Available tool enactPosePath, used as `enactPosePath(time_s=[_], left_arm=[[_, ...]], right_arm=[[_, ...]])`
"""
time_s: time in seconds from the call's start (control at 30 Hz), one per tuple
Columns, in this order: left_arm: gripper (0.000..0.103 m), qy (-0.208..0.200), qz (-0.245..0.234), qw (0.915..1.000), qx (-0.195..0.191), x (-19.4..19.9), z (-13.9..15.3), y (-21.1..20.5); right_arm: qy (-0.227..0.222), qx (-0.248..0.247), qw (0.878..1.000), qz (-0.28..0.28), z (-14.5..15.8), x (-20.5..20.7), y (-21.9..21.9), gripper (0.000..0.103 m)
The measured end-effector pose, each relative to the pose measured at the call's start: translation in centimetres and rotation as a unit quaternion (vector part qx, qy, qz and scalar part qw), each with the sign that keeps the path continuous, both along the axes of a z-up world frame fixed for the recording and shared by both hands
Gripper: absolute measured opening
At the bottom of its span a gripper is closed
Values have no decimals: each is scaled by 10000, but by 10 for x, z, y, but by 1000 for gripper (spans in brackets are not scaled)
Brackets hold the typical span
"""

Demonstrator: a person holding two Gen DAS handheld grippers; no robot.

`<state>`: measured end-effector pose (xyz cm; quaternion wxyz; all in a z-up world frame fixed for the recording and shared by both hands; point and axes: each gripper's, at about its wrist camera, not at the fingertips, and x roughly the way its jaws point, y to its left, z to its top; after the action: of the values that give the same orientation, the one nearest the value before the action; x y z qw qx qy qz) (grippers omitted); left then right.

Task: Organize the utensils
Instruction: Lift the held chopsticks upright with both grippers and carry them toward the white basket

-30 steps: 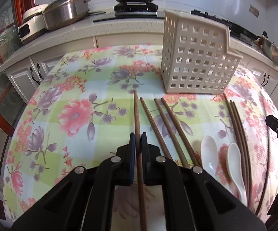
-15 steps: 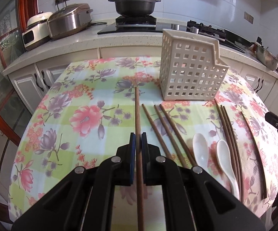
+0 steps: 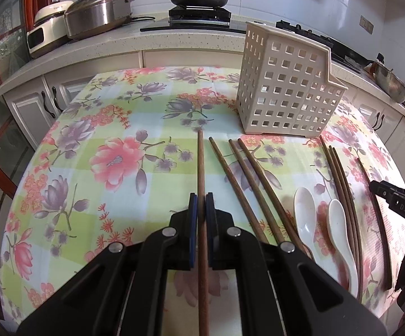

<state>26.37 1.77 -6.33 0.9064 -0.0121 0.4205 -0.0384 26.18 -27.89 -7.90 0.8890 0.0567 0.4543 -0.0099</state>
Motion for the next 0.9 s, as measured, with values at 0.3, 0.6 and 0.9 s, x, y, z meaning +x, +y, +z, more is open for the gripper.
enactPosePath(time_s=[0.3,0.6,0.9], left_arm=[[6,186,-74,9993,-320,9,-10,5],[6,-3,-102,9995,-295,1,7,8],[6,-566,-208,9977,-297,-28,52,3]], right_arm=[[131,-551,9984,85,-9,10,9,7],[-852,-38,9963,85,35,-17,5,7],[-1621,-60,9865,225,84,-49,14,7]])
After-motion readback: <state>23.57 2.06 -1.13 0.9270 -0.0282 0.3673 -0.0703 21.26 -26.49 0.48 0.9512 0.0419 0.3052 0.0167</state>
